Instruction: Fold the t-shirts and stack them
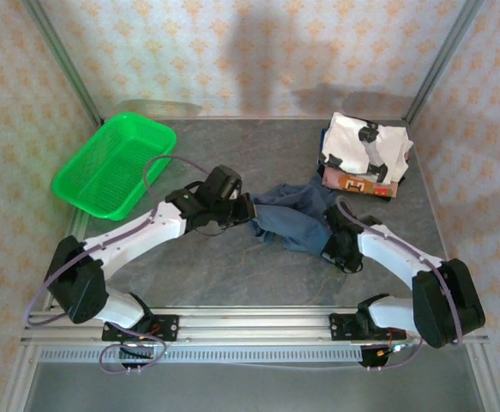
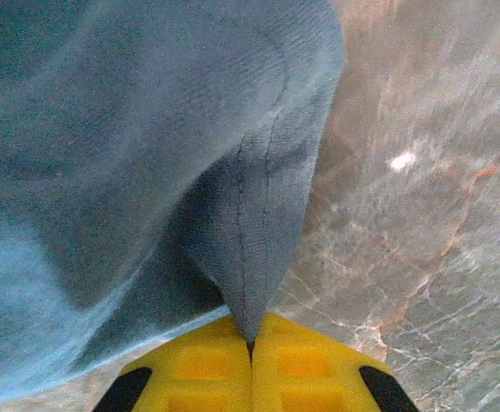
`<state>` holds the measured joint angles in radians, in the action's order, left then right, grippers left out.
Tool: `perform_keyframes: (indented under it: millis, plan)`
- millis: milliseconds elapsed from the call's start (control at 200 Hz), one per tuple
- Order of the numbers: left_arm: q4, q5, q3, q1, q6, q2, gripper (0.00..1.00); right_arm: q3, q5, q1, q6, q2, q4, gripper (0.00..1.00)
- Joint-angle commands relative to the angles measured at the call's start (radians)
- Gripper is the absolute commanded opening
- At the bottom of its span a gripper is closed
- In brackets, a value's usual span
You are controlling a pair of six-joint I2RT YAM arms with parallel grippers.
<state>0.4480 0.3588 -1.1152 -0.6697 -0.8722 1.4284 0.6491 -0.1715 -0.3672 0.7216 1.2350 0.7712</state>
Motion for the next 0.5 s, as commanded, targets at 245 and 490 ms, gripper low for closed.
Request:
perform_keyframes:
  millis: [245, 490]
  plan:
    - [0.207, -0.020, -0.182, 0.162, 0.098, -0.189, 0.00, 0.485, 0.090, 0.065, -0.133, -0.133, 0.206, 0.00]
    - [0.269, 0.004, -0.382, 0.212, 0.156, -0.150, 0.00, 0.829, 0.048, 0.065, -0.196, -0.057, 0.228, 0.00]
